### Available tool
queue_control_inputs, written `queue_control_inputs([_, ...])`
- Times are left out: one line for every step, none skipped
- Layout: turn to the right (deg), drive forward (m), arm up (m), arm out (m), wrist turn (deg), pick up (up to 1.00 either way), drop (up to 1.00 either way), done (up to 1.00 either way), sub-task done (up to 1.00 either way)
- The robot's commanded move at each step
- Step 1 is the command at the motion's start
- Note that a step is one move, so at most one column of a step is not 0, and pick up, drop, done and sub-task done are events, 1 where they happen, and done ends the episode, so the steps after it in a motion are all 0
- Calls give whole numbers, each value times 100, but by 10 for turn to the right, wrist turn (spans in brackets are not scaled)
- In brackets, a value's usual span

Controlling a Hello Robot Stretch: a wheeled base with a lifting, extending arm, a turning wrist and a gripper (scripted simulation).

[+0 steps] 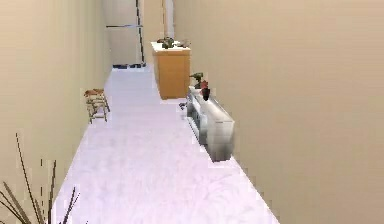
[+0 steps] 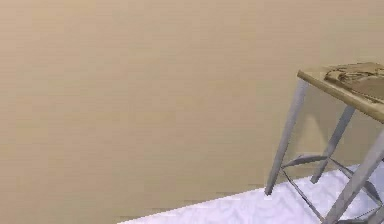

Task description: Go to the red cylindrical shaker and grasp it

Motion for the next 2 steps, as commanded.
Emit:
queue_control_inputs([0,65,0,0,0,0,0,0,0])
queue_control_inputs([-180,0,0,0,0,0,0,0,0])
